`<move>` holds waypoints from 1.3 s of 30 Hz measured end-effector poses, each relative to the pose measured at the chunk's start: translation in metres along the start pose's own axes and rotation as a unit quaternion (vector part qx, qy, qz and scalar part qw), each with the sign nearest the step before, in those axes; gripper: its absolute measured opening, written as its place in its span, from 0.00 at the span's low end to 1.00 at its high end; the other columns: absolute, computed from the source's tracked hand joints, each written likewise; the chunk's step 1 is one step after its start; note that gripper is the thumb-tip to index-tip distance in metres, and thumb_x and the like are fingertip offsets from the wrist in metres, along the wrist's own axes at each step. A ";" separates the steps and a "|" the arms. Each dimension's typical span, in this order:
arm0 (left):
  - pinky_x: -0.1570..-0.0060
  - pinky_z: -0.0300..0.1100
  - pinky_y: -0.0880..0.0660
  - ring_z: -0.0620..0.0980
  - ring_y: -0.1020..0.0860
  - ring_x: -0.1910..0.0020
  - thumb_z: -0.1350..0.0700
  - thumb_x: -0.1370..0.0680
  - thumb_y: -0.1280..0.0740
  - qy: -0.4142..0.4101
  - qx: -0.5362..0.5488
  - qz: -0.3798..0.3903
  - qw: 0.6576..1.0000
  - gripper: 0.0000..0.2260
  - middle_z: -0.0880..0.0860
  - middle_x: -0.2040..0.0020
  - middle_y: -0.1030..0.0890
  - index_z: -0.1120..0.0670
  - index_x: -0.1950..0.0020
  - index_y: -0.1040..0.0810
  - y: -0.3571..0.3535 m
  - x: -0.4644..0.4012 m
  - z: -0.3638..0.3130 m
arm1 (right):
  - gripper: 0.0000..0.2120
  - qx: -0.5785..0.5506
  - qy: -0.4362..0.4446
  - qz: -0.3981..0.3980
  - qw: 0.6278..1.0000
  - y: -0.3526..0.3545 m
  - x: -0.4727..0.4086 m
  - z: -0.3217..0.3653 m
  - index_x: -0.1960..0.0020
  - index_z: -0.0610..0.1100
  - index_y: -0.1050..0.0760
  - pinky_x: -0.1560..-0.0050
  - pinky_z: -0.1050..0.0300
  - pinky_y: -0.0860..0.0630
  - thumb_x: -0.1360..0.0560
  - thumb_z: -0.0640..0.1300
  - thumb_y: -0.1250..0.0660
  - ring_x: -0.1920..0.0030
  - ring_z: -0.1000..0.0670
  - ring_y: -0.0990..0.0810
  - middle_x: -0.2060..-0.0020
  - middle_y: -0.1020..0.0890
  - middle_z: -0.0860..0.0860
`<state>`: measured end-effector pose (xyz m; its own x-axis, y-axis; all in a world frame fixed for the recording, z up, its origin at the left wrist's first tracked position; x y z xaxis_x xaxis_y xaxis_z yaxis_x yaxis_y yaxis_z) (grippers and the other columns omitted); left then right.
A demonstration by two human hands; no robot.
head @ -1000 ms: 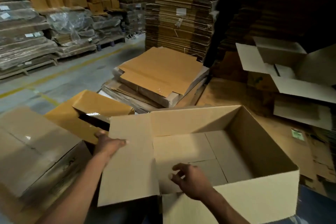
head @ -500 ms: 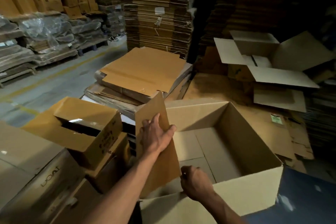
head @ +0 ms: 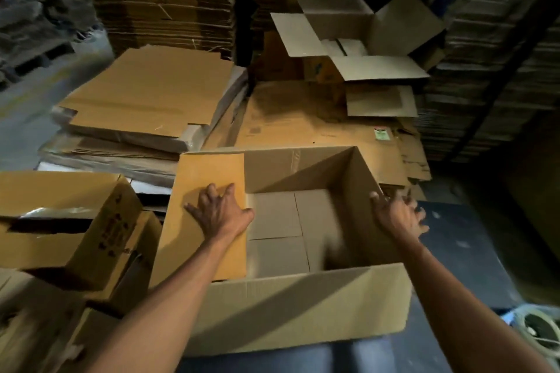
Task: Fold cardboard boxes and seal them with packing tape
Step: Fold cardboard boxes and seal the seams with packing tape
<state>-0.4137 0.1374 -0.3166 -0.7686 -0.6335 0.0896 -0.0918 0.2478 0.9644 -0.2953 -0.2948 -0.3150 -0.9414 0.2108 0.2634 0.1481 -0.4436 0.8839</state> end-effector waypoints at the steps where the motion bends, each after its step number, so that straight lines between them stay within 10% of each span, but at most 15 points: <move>1: 0.25 0.72 0.56 0.60 0.44 0.21 0.37 0.31 0.29 0.003 -0.005 -0.004 1.000 0.37 0.56 0.23 0.39 0.39 0.23 0.34 -0.002 0.000 0.001 | 0.42 -0.019 -0.054 0.018 0.998 -0.005 -0.011 -0.026 0.20 0.49 0.40 0.26 0.25 0.43 0.23 0.76 0.51 0.22 0.31 0.42 0.21 0.39 0.38; 6: 0.25 0.73 0.58 0.61 0.48 0.21 0.41 0.32 0.28 0.016 -0.018 -0.003 1.000 0.37 0.58 0.23 0.41 0.39 0.23 0.33 -0.018 -0.004 -0.001 | 0.58 -0.311 -0.174 0.233 0.905 -0.044 -0.015 -0.053 0.23 0.41 0.34 0.41 0.39 0.23 0.32 0.85 0.57 0.40 0.35 0.21 0.35 0.23 0.36; 9: 0.25 0.73 0.59 0.61 0.49 0.20 0.42 0.33 0.27 0.028 -0.017 0.005 0.999 0.37 0.59 0.23 0.41 0.39 0.24 0.33 -0.018 -0.005 0.001 | 0.55 -0.343 -0.240 0.250 0.873 -0.053 -0.010 -0.075 0.21 0.44 0.38 0.35 0.29 0.30 0.31 0.84 0.53 0.32 0.30 0.27 0.28 0.28 0.36; 16: 0.26 0.72 0.59 0.60 0.48 0.20 0.44 0.31 0.27 0.019 0.014 0.005 1.000 0.35 0.58 0.23 0.40 0.39 0.24 0.32 -0.012 -0.008 0.001 | 0.21 -0.362 -0.176 -0.103 0.910 0.016 -0.010 -0.072 0.36 0.42 0.23 0.34 0.43 0.25 0.28 0.48 0.32 0.40 0.39 0.24 0.37 0.24 0.39; 19: 0.25 0.71 0.57 0.60 0.46 0.21 0.43 0.31 0.27 0.010 0.020 0.004 1.000 0.34 0.58 0.24 0.39 0.40 0.25 0.30 -0.009 -0.011 0.001 | 0.28 -0.382 0.015 -0.295 0.876 0.068 0.035 -0.030 0.30 0.48 0.31 0.30 0.57 0.35 0.29 0.36 0.31 0.27 0.42 0.37 0.27 0.42 0.41; 23: 0.23 0.68 0.51 0.60 0.43 0.21 0.42 0.31 0.26 -0.003 0.028 0.003 1.000 0.33 0.58 0.24 0.37 0.41 0.26 0.29 -0.010 -0.010 0.005 | 0.30 -0.322 0.244 -0.380 0.832 0.086 0.099 0.020 0.33 0.46 0.33 0.31 0.58 0.31 0.32 0.34 0.28 0.29 0.46 0.39 0.33 0.42 0.42; 26: 0.22 0.63 0.51 0.59 0.42 0.21 0.41 0.30 0.26 -0.014 0.039 0.001 0.999 0.33 0.58 0.23 0.38 0.43 0.25 0.29 -0.013 -0.009 0.015 | 0.24 -0.292 0.371 -0.348 0.810 0.061 0.124 0.034 0.39 0.45 0.34 0.31 0.69 0.38 0.32 0.42 0.28 0.31 0.51 0.40 0.37 0.40 0.46; 30: 0.23 0.57 0.43 0.61 0.37 0.24 0.42 0.27 0.26 -0.031 0.058 0.017 0.998 0.33 0.60 0.24 0.35 0.46 0.24 0.29 -0.018 -0.004 0.023 | 0.30 -0.199 0.407 -0.183 0.872 0.018 0.115 0.036 0.34 0.48 0.33 0.48 0.54 0.23 0.31 0.41 0.24 0.36 0.41 0.28 0.35 0.36 0.46; 33: 0.25 0.53 0.38 0.62 0.34 0.26 0.42 0.26 0.26 -0.040 0.075 0.026 0.996 0.31 0.60 0.25 0.33 0.47 0.25 0.27 -0.020 0.008 0.027 | 0.25 0.004 0.482 -0.086 0.872 -0.023 0.129 0.046 0.32 0.52 0.26 0.38 0.44 0.25 0.27 0.56 0.31 0.34 0.45 0.29 0.31 0.30 0.49; 36: 0.25 0.52 0.38 0.61 0.35 0.25 0.43 0.25 0.26 -0.058 0.083 0.027 0.994 0.29 0.60 0.24 0.34 0.47 0.26 0.26 -0.022 0.029 0.027 | 0.36 0.179 0.499 -0.002 0.848 -0.075 0.147 0.036 0.23 0.55 0.33 0.23 0.36 0.40 0.25 0.73 0.41 0.25 0.45 0.34 0.26 0.30 0.51; 39: 0.25 0.52 0.37 0.61 0.35 0.24 0.42 0.25 0.26 -0.084 0.072 0.022 0.994 0.28 0.61 0.23 0.34 0.46 0.27 0.25 -0.026 0.054 0.026 | 0.56 0.256 0.491 0.010 0.833 -0.095 0.160 0.019 0.16 0.55 0.56 0.21 0.32 0.61 0.33 0.82 0.43 0.17 0.38 0.56 0.17 0.55 0.43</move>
<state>-0.4691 0.1164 -0.3433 -0.8679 -0.4910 0.0756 -0.1366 0.3821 0.9140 -0.4541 -0.2027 -0.3498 -0.6944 -0.7170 0.0607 0.0405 0.0453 0.9982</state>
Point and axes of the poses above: each hand's wrist, its own x-axis away from the middle knuckle, its own y-axis out of the back of the hand, z = x × y, the point moved 10 cm from there along -x, towards the middle knuckle
